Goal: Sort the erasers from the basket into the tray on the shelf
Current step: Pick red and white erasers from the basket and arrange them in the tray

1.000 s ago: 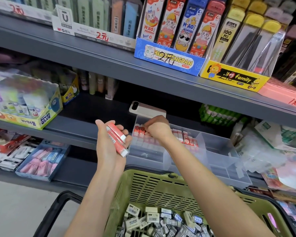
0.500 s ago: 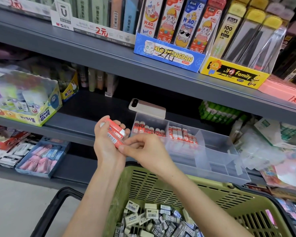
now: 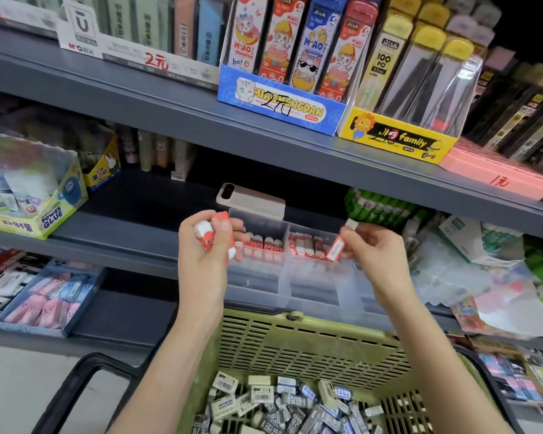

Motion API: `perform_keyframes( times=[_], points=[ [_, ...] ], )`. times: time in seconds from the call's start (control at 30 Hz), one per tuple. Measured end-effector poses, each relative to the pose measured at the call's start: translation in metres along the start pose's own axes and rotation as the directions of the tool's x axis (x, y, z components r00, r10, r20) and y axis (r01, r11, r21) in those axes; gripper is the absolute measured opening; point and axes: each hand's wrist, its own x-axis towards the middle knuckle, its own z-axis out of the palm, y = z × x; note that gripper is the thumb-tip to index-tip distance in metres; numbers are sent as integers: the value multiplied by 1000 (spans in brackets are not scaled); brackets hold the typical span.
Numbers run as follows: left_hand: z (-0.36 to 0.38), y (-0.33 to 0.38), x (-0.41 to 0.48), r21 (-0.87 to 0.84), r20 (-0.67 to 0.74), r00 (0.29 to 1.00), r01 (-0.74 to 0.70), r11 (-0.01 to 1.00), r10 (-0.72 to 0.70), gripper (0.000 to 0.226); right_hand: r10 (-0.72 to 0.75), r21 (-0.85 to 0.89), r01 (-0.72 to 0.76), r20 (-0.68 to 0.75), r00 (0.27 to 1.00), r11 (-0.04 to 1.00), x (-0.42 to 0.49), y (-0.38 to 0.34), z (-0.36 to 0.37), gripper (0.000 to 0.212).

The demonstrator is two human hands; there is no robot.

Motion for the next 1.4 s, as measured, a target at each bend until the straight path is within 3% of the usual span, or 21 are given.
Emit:
perform_keyframes(
  times=[0.13,0.3,0.53,0.77,0.87,0.9,0.93,1.0,1.03,1.07,1.17,1.3,1.4],
  points=[
    [12,-2,-12,134,115,993,11,991,-27,19,31,-300,-75,-148,988,951,31,22,-1,40],
    [21,-11,-24,132,200,973,94,987,-119,13,18,-623,-76,-100,995,779,47,31,17,25],
    [23,-14,-25,82,218,957,178,981,-192,17,2,-727,-21,-28,1000,686,47,31,28,18],
    [24,-12,-25,73,227,952,195,978,-206,41,-16,-568,77,112,994,819,27,38,13,23],
    [24,-12,-26,83,228,951,195,977,-209,33,-166,-785,179,97,981,594,10,30,15,28],
    [24,-11,-26,82,230,950,196,977,-210,33,-253,-765,223,81,964,604,3,23,18,28],
    [25,-10,-26,76,234,949,198,977,-211,34,-299,-665,275,82,951,694,-7,13,21,24],
    [25,-8,-25,50,236,949,204,978,-210,35,-269,-196,300,173,948,933,-28,-9,27,13],
    [25,-7,-25,35,235,949,209,977,-211,35,-248,-29,264,258,934,964,-37,-19,31,11],
    [25,-7,-25,23,233,948,217,976,-217,35,-255,24,262,333,908,965,-44,-27,34,11],
    [23,-8,-23,24,207,947,244,969,-244,32,-282,-76,345,427,859,936,-48,-36,39,12],
    [17,-3,-16,-27,96,971,223,974,-220,41,-215,59,210,436,874,976,-45,-43,35,13],
    [8,-1,-7,-95,40,981,194,976,-191,40,-199,78,185,517,833,980,-46,-42,38,21]
  ],
)
